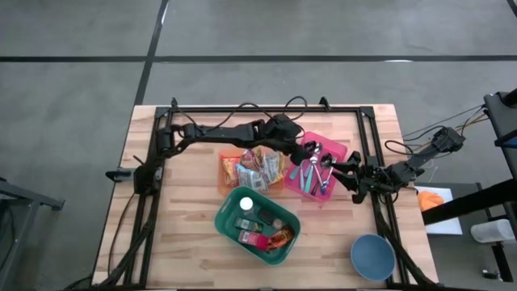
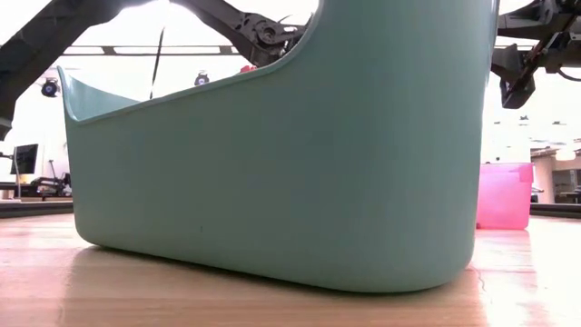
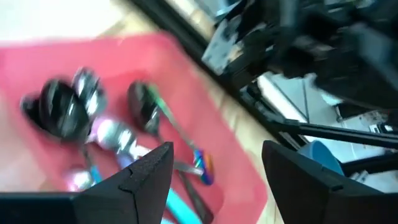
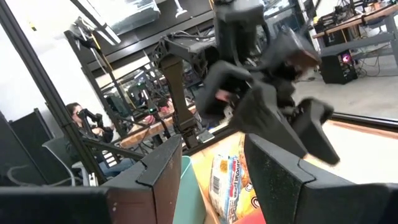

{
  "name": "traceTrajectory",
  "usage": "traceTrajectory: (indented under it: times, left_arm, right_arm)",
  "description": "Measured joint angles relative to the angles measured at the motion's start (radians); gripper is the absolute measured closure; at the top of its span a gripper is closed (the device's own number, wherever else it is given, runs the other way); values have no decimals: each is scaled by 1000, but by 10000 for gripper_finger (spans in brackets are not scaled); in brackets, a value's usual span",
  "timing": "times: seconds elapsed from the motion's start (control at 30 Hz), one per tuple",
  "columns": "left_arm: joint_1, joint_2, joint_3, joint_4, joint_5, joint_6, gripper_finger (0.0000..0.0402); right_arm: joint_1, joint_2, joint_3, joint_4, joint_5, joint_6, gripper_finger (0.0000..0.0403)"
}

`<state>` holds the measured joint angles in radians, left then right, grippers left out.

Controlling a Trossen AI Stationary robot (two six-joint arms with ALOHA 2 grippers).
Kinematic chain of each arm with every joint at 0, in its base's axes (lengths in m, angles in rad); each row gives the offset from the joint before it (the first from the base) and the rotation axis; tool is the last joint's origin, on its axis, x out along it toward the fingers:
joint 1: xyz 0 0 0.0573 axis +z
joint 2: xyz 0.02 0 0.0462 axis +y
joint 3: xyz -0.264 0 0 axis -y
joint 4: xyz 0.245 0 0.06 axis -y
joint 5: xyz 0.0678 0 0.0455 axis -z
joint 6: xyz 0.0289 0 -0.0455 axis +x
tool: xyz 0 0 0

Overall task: Pick & Place Food Item
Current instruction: Return to Home Position

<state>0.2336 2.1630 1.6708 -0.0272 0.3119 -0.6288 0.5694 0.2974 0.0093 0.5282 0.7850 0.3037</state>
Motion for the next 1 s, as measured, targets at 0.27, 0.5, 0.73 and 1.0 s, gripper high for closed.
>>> traceTrajectory:
  times: [0.27, 0.5, 0.73, 1.0]
  left_arm:
    - [2, -92, -2, 25, 22, 188, 224]
    - [2, -190, -8, -48, -37, 261, 337]
    - [1, -290, -9, -175, -133, 365, 397]
    - [-22, -444, -18, -344, -274, 493, 397]
  right_arm:
    - [0, 0, 0, -1, 0, 0, 232]
    - [0, -1, 0, 0, 1, 0, 232]
    - [0, -1, 0, 0, 0, 0, 232]
    - [0, -1, 0, 0, 0, 0, 232]
